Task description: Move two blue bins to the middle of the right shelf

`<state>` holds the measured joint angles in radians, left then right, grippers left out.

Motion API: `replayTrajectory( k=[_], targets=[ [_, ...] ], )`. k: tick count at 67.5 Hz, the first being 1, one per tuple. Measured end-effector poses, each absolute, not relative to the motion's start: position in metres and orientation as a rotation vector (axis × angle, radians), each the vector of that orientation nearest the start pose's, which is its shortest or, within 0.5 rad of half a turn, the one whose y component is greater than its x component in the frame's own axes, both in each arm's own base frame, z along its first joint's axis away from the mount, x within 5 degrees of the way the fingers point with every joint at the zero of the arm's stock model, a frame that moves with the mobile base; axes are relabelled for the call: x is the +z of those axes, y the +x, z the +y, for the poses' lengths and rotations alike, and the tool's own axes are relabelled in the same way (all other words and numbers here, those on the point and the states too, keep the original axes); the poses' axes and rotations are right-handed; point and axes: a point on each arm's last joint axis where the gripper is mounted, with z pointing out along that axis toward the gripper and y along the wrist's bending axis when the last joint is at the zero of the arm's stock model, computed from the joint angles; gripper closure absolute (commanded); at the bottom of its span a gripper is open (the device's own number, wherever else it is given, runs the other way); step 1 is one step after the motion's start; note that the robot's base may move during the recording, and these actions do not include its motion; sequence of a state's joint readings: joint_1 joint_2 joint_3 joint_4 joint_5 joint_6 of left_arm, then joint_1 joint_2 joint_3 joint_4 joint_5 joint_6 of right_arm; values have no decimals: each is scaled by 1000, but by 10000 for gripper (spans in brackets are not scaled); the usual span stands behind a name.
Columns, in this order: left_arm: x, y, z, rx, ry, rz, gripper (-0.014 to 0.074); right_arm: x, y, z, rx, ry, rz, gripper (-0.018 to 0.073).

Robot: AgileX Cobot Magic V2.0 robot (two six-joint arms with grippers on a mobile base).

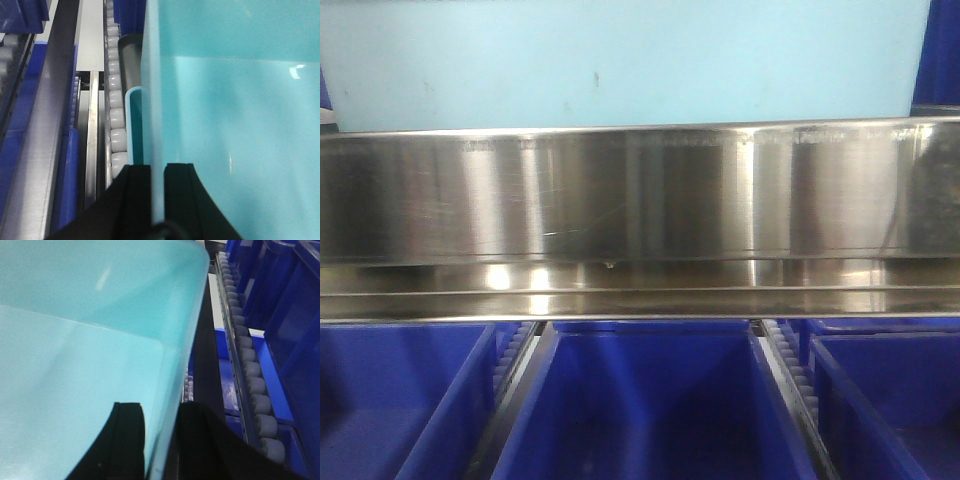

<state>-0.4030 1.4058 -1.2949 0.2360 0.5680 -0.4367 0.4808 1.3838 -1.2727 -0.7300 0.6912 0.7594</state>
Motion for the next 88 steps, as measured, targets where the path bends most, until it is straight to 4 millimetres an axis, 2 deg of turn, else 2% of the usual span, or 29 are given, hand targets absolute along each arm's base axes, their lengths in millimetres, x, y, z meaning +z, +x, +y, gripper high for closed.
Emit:
replayTrajectory(
  k=[5,9,17,22,27,34,43,55,61,71,80,88],
  targets=[
    [375,297,-114,-235,107,2151,704,379,289,107,-89,-89,2085,711],
    [375,297,-114,-235,107,2151,673,379,289,107,-89,-89,2085,666],
    [375,297,-115,-234,111,2150,514,379,289,107,-89,-89,2085,413],
    [375,296,-115,-242,109,2151,395,379,289,107,-78,-77,2082,302],
    [376,294,-119,-262,113,2148,304,379,289,108,-61,-70,2080,267],
    [378,292,-123,-298,112,2138,209,384,289,110,-31,-43,2074,265],
    [388,285,-122,-319,112,2106,189,398,288,107,-49,18,2085,265],
    [408,273,-116,-344,89,2055,225,419,281,104,-3,121,2137,271],
    [416,268,-113,-333,43,2128,237,424,273,105,37,133,2229,271],
    [428,272,-112,-296,-7,2255,237,424,262,107,63,125,2371,271],
    [426,280,-111,-210,-48,2429,237,424,257,107,49,106,2442,271],
    [422,286,-113,-182,-60,2498,237,421,261,105,73,93,2474,271]
  ],
)
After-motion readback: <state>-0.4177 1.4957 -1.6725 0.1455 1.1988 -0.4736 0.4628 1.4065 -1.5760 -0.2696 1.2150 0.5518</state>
